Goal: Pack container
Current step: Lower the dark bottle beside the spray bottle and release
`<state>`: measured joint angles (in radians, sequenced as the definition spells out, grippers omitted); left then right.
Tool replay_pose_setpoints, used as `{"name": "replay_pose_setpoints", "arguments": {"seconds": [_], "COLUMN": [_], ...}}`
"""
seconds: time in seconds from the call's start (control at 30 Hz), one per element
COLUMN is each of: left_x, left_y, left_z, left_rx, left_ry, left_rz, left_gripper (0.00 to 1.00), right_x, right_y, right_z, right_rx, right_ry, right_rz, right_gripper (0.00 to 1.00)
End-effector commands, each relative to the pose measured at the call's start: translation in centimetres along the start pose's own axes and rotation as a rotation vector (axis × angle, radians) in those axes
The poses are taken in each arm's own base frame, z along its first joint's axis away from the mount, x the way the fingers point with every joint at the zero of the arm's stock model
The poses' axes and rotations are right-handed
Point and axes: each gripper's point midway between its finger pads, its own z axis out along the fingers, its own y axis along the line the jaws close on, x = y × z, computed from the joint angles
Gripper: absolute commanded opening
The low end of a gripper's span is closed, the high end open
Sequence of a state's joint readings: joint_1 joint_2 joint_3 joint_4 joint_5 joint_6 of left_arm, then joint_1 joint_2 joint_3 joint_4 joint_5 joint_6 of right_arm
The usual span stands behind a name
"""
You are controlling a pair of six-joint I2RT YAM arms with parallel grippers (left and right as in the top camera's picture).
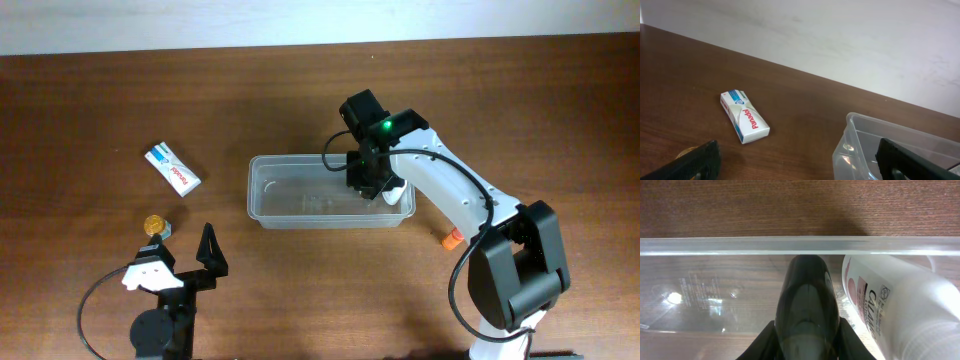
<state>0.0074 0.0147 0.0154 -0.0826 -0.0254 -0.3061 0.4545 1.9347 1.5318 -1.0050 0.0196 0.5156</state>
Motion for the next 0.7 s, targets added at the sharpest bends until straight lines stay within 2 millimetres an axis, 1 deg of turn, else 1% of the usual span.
{"name": "replay_pose_setpoints", "arguments": {"seconds": [0.0, 0.23, 0.47, 0.57, 0.67], "left_x": [0.1, 0.1, 0.1, 0.1, 0.1], "left_y": [-0.1, -0.1, -0.1, -0.1, -0.1], "left_z": [0.0, 0.0, 0.0, 0.0, 0.0], "left_rx": [0.008, 0.008, 0.008, 0.008, 0.008], "left_ry": [-0.001, -0.001, -0.001, -0.001, -0.001], "left_rz": [0.008, 0.008, 0.008, 0.008, 0.008], "left_gripper": [0.99, 0.99, 0.99, 0.99, 0.99], "right_x": [0.4, 1.0, 0.6, 0.5, 0.4], "right_y": [-0.4, -1.0, -0.8, -0.7, -0.6], "right_z": [0.5, 1.5, 1.5, 1.5, 1.5], "right_rx": [0.035, 0.057, 0.046, 0.044, 0.041], "right_ry": [0.001, 0.01, -0.007, -0.011, -0.016], "right_rz": [0.016, 0.037, 0.038, 0.037, 0.038], "right_gripper": [0.24, 0.25, 0.25, 0.4, 0.44]}}
